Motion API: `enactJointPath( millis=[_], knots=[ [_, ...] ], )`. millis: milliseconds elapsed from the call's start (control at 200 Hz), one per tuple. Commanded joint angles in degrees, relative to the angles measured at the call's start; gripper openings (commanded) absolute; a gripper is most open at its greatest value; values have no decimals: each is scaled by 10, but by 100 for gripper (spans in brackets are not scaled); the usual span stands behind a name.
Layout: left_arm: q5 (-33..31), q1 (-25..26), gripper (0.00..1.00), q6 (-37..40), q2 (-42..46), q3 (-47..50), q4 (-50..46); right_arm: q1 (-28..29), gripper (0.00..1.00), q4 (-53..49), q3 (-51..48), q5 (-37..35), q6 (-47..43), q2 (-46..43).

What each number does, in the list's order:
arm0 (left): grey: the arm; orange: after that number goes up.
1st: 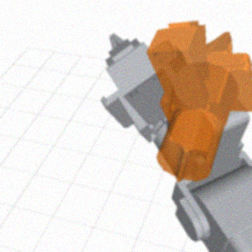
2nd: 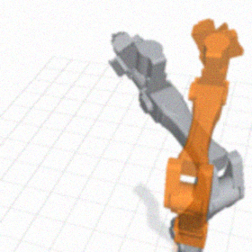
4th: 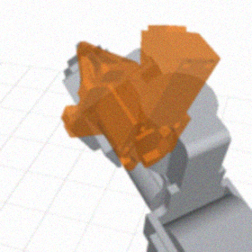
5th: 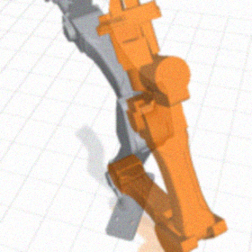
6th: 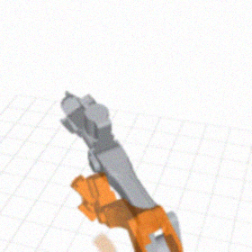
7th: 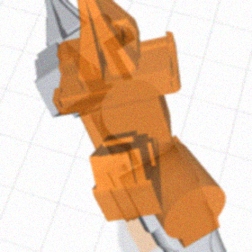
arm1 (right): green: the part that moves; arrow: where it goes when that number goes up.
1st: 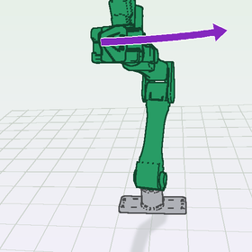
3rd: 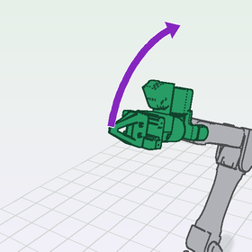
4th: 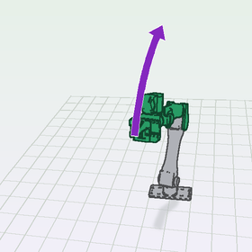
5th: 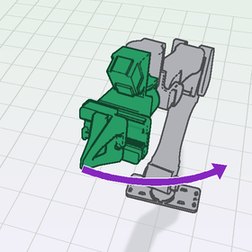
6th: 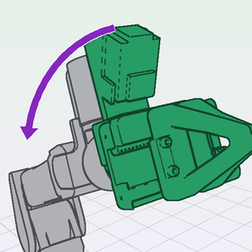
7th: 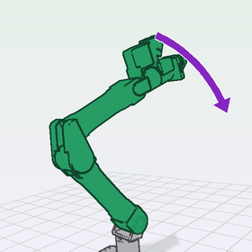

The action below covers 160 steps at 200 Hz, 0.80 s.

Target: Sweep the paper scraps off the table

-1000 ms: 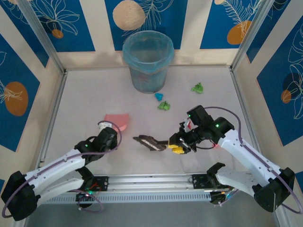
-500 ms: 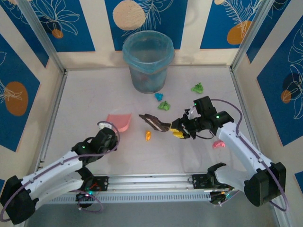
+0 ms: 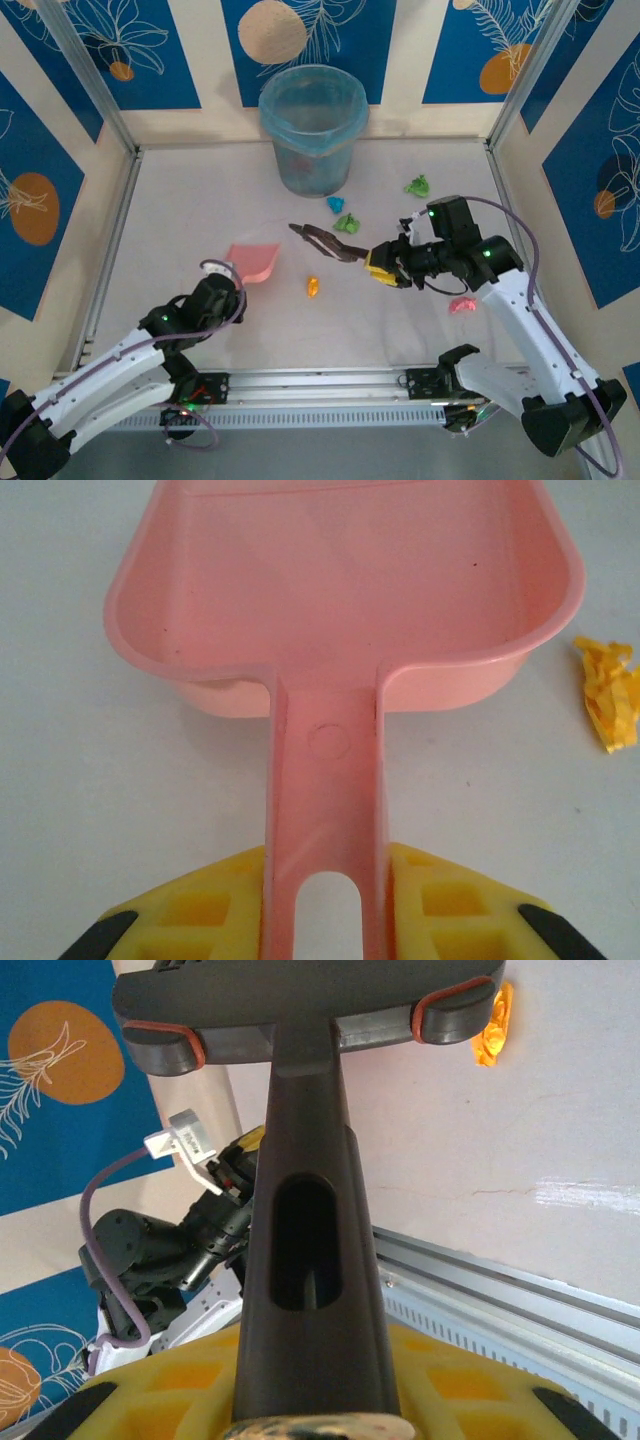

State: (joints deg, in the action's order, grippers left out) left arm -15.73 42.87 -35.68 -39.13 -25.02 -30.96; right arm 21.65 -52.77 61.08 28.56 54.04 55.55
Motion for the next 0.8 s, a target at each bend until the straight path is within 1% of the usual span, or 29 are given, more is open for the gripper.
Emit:
enactJointPath(
  millis=[0,50,100,145,230,280,325,380,440,530,585,665,730,795],
  knots=[
    [73,-2,0,-24,8,-8,-17,-2,0,-25,-5,6,-13,-3],
    [87,-2,0,-34,12,-6,-19,-3,0,-28,-5,8,-20,2],
    [87,-1,0,-39,15,-12,-35,-4,0,-32,-3,18,-26,7],
    [80,0,0,-43,20,-19,-53,-3,0,-33,-2,40,-31,12],
    [66,9,0,-55,31,-16,-61,2,0,-26,-6,104,-30,19],
    [58,10,0,-60,28,-14,-65,17,0,-15,-11,120,-24,18],
    [50,11,0,-62,25,-14,-72,33,0,-11,-12,115,-22,19],
    [46,13,0,-63,26,-14,-76,58,0,-17,-8,92,-28,28],
    [44,19,0,-64,30,-14,-78,69,0,-16,-11,74,-34,42],
    [38,33,0,-68,32,-20,-87,76,0,13,-30,87,-33,71],
    [29,47,0,-75,31,-21,-97,78,0,8,-30,91,-47,94],
    [13,65,0,-87,32,-16,-106,76,0,0,-27,77,-67,117],
    [11,75,0,-96,31,-11,-110,69,0,14,-33,71,-70,127],
    [10,84,0,-101,30,-7,-115,54,0,28,-43,79,-75,138]
  ],
)
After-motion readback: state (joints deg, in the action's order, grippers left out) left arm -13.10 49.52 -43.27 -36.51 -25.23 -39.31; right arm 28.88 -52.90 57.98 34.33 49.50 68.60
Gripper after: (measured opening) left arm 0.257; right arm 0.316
